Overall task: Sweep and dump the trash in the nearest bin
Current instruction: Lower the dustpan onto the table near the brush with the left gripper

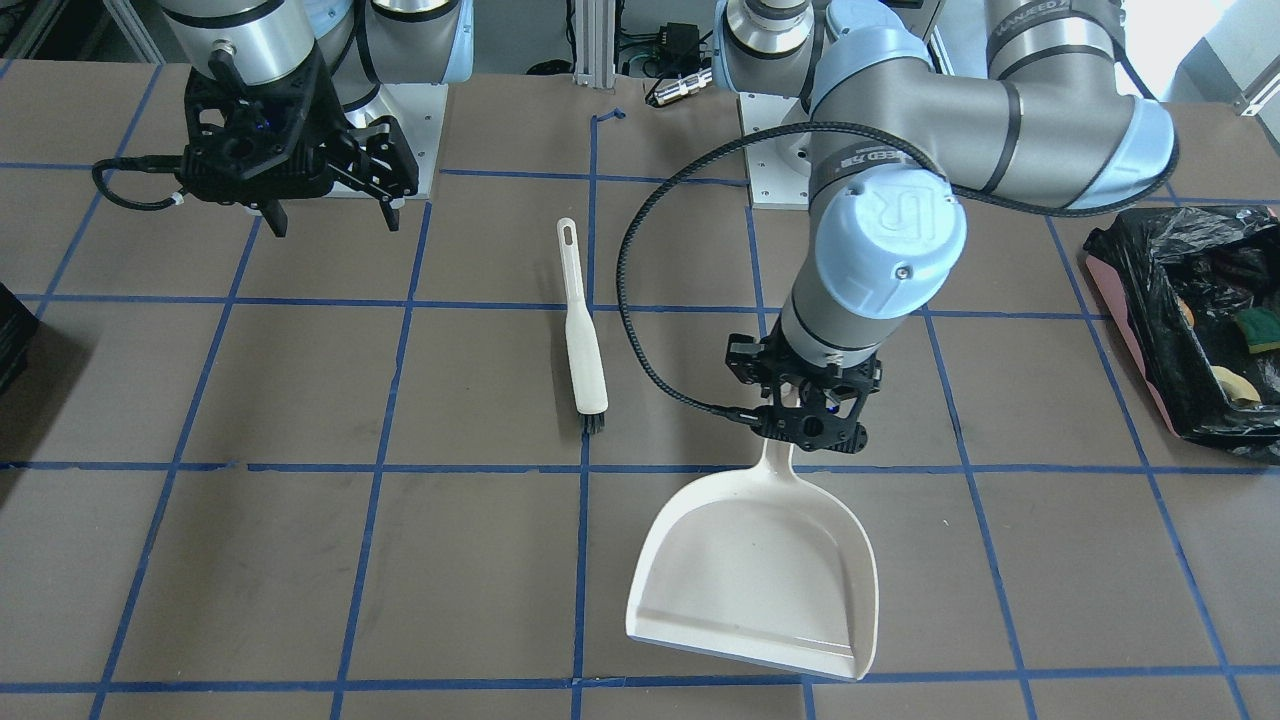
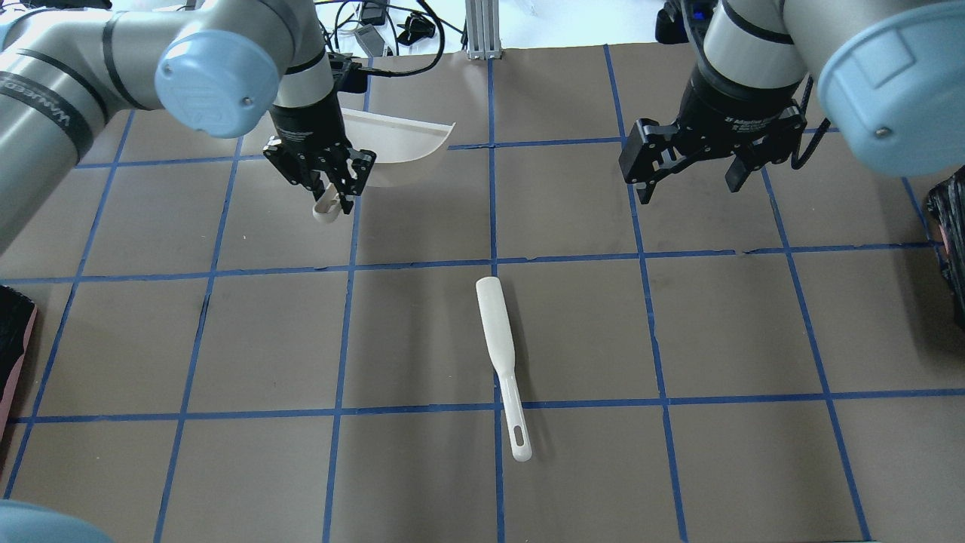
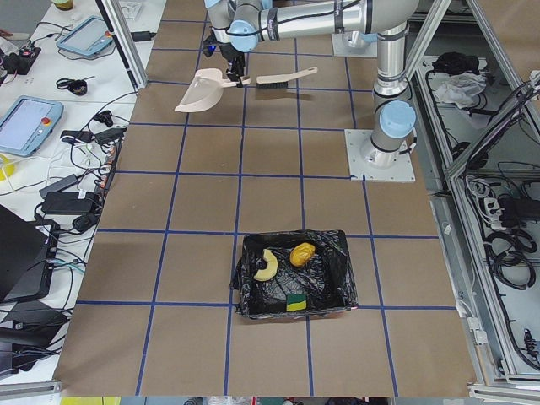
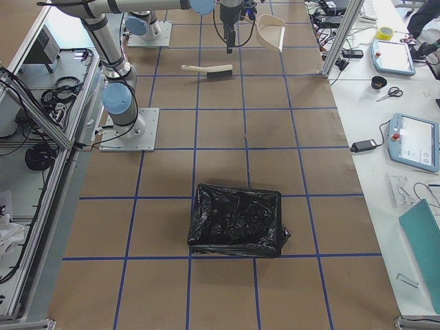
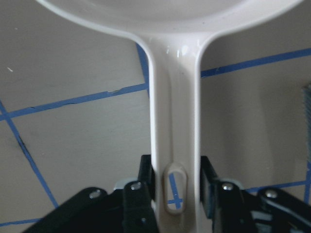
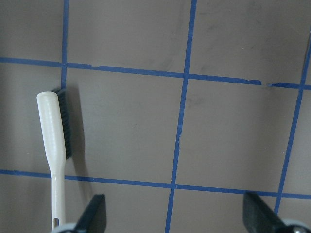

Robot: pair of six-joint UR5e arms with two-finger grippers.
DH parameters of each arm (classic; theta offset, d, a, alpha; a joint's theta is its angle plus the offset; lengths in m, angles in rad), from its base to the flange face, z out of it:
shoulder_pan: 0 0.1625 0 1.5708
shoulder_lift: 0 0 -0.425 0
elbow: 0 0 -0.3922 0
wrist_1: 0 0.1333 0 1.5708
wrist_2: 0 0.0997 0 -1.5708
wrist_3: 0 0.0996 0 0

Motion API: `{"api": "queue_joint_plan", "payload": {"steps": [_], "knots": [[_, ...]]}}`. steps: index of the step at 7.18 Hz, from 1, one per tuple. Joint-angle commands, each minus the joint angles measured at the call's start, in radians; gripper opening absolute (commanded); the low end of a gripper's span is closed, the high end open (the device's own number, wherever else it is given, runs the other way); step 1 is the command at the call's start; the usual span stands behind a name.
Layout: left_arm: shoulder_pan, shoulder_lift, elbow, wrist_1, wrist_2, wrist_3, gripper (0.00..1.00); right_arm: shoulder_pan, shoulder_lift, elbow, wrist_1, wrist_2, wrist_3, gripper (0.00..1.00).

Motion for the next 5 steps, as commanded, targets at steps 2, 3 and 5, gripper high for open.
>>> {"api": "queue_joint_plan", "payload": {"steps": [2,3,5], "knots": [[-0.113,-0.053,0.004,0.072,-0.050,-0.109,0.00,-0.015,0.000,0.008,-0.011,-0.002,0.000,1.00],[-0.121,-0.080,0.004,0.126,-0.076,-0.111,0.00,-0.012,0.000,0.009,-0.011,0.006,0.003,1.00],[-0.158,-0.128,0.016,0.179,-0.090,-0.163,0.00,-0.011,-0.002,0.009,-0.013,0.012,0.003,1.00]]}}
